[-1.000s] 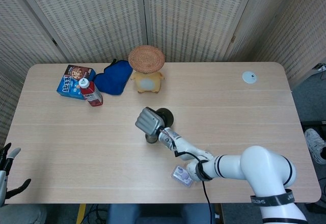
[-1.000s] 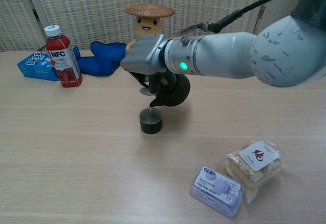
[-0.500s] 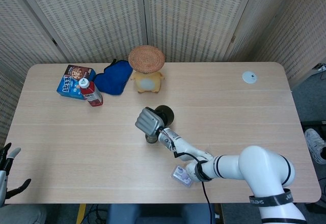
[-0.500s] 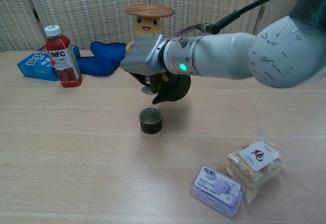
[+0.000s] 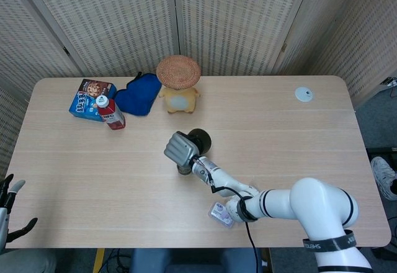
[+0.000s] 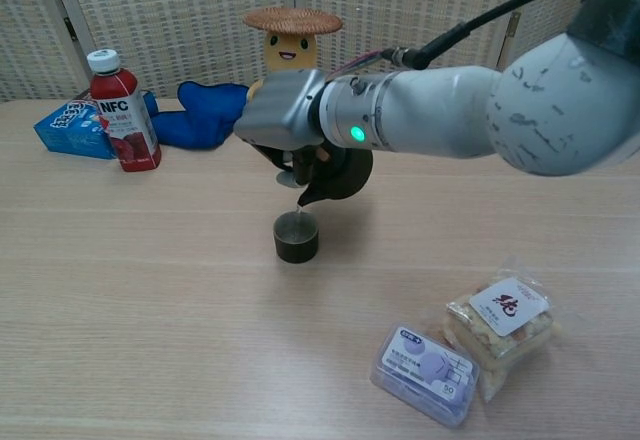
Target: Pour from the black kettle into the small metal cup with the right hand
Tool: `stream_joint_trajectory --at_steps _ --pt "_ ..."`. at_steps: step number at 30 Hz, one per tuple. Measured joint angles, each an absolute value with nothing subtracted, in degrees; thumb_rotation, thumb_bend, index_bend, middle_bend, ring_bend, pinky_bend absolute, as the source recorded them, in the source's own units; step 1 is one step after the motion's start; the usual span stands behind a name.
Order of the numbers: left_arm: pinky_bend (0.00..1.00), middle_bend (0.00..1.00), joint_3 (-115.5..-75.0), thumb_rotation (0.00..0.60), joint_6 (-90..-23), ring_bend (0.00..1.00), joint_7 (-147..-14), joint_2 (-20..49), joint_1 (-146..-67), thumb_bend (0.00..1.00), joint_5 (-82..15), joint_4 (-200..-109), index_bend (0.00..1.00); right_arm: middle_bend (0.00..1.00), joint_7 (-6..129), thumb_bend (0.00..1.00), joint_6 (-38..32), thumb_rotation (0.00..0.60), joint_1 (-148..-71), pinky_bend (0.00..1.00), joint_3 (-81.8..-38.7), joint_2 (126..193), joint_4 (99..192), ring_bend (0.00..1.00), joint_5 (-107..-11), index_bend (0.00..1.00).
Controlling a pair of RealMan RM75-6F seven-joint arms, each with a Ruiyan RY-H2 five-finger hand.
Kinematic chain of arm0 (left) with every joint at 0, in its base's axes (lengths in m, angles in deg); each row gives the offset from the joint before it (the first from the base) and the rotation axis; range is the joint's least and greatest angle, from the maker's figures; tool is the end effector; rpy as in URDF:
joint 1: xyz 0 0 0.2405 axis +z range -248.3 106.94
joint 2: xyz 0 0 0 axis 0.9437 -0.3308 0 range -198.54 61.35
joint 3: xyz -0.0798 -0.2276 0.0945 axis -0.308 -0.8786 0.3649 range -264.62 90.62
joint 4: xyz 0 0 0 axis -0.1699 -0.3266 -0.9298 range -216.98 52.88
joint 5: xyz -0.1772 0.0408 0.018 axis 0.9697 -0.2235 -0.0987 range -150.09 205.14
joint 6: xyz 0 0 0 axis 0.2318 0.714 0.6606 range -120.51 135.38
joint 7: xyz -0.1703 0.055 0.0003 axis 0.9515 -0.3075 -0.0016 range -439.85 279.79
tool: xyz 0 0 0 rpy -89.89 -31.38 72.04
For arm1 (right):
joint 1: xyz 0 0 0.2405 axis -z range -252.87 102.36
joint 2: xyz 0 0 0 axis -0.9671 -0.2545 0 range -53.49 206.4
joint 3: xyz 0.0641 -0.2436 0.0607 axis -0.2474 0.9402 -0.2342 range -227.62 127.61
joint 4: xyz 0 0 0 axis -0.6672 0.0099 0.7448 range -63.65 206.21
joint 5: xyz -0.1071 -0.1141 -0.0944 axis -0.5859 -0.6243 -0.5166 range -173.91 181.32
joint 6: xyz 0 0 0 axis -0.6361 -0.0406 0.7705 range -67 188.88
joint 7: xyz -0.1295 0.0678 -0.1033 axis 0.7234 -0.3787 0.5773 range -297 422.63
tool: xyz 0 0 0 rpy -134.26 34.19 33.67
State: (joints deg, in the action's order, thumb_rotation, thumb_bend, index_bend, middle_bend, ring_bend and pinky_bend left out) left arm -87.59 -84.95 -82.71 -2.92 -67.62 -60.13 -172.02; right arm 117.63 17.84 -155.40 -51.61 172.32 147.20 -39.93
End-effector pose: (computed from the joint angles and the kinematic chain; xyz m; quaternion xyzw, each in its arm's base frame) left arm -0.3234 0.1635 0.1921 -0.5706 -0.3773 -0.3591 0.6349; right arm 0.0241 -0.4004 -0.0811 0.9052 0.0011 0.2087 0.3703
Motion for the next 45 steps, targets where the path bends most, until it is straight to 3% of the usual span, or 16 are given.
stream_joint_trajectory --at_steps 31,41,45 --pt "0.00 0.00 -87.57 0.600 -84.58 0.06 -84.27 -3.41 -68.12 0.18 -60.95 -173.54 0.13 1.00 97.24 0.46 18.16 0.493 -148.55 0.59 -56.75 169.68 149.52 0.99 -44.38 1.00" --pt "0.00 0.00 -87.55 0.600 -84.10 0.06 -85.78 -3.85 -68.61 0.18 -61.34 -175.04 0.13 1.00 83.22 0.44 18.25 0.492 -142.19 0.59 -59.06 165.25 151.82 0.97 -48.95 1.00" --pt "0.00 0.00 -87.55 0.600 -83.77 0.06 -86.74 -3.78 -69.02 0.18 -61.70 -175.85 0.13 1.00 78.71 0.39 18.46 0.491 -138.92 0.59 -58.94 162.48 152.21 0.97 -50.54 1.00"
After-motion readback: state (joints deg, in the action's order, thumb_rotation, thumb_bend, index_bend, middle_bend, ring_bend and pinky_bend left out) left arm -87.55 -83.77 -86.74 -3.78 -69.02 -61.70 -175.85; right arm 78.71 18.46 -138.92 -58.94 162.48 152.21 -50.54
